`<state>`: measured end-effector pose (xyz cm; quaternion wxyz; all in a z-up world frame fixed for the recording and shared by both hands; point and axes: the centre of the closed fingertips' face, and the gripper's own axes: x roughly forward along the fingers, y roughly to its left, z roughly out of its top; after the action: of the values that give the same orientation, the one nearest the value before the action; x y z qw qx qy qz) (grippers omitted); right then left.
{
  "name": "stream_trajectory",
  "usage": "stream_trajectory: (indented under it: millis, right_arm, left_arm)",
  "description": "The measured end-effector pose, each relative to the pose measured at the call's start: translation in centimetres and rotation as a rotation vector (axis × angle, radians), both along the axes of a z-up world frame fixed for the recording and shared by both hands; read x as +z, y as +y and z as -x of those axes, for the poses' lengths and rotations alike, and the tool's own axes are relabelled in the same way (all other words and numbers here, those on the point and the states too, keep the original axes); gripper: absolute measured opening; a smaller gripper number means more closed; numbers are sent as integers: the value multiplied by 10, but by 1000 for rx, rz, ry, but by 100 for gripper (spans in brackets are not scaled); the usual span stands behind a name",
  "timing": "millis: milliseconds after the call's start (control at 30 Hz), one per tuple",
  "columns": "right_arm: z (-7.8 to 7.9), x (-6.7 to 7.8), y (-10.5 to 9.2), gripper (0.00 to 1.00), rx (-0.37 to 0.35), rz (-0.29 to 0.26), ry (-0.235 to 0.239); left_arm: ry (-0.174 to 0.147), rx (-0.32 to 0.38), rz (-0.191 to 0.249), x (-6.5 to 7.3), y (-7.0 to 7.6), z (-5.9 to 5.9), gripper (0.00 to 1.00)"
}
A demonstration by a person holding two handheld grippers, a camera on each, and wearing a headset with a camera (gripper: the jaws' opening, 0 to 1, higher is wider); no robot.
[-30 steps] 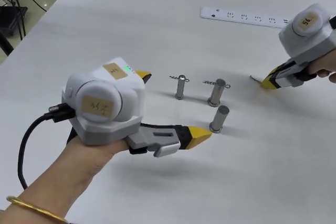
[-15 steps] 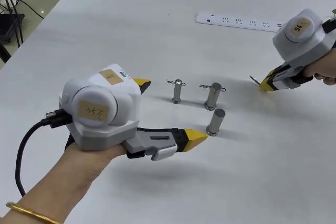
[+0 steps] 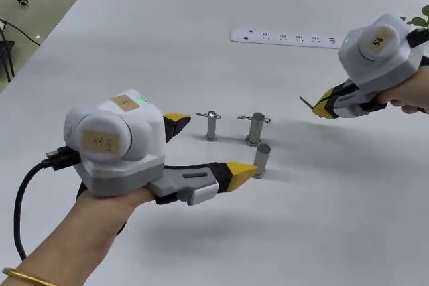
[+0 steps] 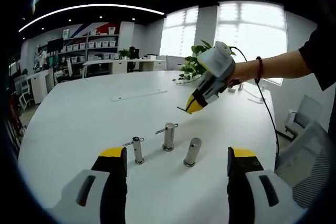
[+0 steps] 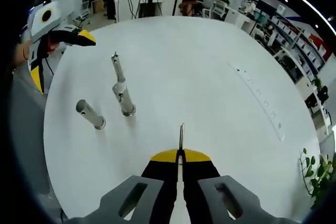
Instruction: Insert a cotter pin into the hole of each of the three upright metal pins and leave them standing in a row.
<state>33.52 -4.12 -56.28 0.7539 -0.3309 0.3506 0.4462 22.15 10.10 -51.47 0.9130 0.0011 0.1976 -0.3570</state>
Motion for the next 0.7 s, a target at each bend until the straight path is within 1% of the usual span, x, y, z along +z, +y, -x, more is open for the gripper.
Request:
stream_trajectory:
  millis: [67, 100, 133, 200, 267, 367, 400, 567, 700]
  right_arm:
    - [9, 6, 4, 0, 13, -10, -8]
    - [13, 11, 7, 0, 22, -19, -24]
    - [16, 13, 9, 0, 29, -24, -28]
    - [23, 20, 14, 0, 41, -44, -41]
    - [30, 25, 19, 0, 55, -55, -53]
    - [40, 31, 26, 0, 86, -64, -58]
    - [43, 33, 30, 0, 100, -70, -69]
    - [56, 39, 42, 0, 145, -88, -87]
    - [65, 44, 51, 0, 185, -105, -107]
  left_arm:
    - [-2, -4, -1, 2, -2, -2, 75]
    - [-2, -10, -2, 4, -3, -2, 75]
    - [0, -13, -1, 5, -4, -3, 75]
    - [6, -19, 5, 7, -8, -4, 72]
    - [17, -25, 3, 9, -10, -5, 67]
    - [17, -34, -18, 11, -14, -6, 63]
    - [19, -39, -22, 11, -16, -6, 63]
    - [51, -51, -8, 13, -22, -9, 56]
    - [63, -56, 2, 15, -25, -10, 53]
